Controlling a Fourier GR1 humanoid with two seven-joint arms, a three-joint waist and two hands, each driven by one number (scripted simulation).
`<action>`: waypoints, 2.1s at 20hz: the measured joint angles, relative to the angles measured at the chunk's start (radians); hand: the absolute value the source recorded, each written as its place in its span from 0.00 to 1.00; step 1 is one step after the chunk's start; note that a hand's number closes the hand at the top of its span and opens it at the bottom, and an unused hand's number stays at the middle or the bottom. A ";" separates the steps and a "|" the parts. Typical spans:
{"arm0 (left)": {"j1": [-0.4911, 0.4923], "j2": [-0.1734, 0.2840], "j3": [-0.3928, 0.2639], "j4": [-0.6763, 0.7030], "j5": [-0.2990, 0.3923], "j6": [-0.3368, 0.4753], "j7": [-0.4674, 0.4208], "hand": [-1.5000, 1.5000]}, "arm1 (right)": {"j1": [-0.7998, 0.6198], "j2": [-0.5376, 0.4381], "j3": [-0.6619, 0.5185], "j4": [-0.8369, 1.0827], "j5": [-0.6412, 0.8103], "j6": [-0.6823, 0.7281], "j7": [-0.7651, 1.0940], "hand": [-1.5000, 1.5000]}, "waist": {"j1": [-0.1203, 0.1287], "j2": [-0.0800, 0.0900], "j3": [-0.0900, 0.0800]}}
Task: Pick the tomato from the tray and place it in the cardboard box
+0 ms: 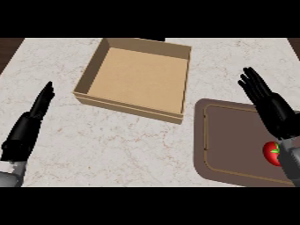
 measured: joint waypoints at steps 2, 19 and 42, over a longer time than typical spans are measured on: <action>0.000 -0.005 -0.001 -0.003 -0.002 -0.005 0.003 0.50 | 0.027 0.019 -0.002 -0.015 0.015 -0.062 0.027 0.00 | -0.019 0.003 -0.008; -0.075 -0.107 -0.119 -0.038 0.039 -0.088 0.123 0.50 | 0.385 -0.279 0.119 -0.050 0.657 -0.691 0.285 0.00 | -0.105 0.002 -0.033; -0.164 -0.186 -0.106 -0.036 0.002 -0.146 0.221 0.50 | 0.360 -0.441 0.156 -0.807 0.741 -0.288 1.240 0.00 | -0.036 0.013 -0.022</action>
